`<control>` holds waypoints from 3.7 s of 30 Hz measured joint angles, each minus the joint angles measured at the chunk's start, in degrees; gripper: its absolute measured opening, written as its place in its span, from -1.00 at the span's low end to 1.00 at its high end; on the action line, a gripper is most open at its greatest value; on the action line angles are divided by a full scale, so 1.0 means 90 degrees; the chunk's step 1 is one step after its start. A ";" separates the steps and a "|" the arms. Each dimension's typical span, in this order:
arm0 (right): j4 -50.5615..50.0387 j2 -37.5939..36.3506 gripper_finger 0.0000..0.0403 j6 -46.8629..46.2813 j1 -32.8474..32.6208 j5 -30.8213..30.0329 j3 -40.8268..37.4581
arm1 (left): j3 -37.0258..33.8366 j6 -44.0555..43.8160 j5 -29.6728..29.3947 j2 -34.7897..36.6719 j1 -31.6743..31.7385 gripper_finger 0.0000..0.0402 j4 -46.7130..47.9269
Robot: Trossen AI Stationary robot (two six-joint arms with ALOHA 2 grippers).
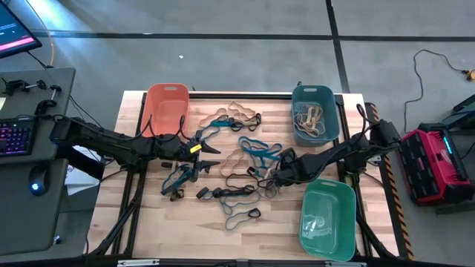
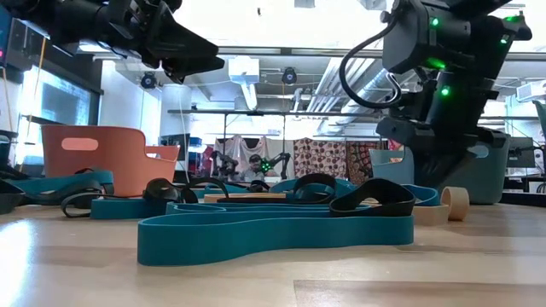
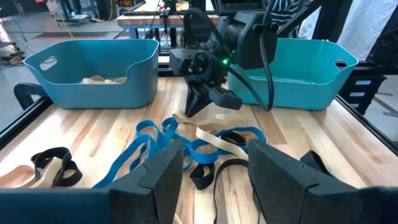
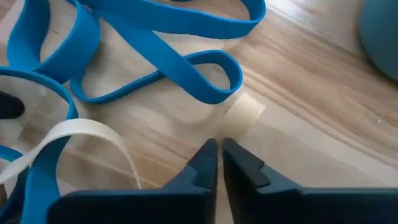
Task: Sort rubber bands into baskets
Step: Put the white rubber band into the blue bin
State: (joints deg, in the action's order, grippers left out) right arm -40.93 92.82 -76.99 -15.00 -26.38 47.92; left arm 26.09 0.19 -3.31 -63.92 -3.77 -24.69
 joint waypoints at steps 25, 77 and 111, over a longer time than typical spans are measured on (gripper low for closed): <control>-0.0958 -0.0075 -0.67 -0.0370 0.0003 0.0336 0.0768 | 0.0000 -0.0048 -0.0007 0.0000 0.0000 -0.13 0.0002; 0.0495 -0.1205 -1.00 0.2233 -0.0173 -0.2246 0.0790 | 0.0000 -0.0120 -0.0066 0.0002 -0.0002 -0.13 -0.0005; -0.5129 -0.1188 -1.00 0.1889 0.2983 -0.3437 0.2687 | 0.0000 -0.0112 -0.0169 0.0002 -0.0001 -0.13 0.0007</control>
State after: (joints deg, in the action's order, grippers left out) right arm -87.09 82.13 -59.99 11.85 -57.32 72.10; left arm 26.09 -0.82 -4.83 -63.90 -3.78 -24.63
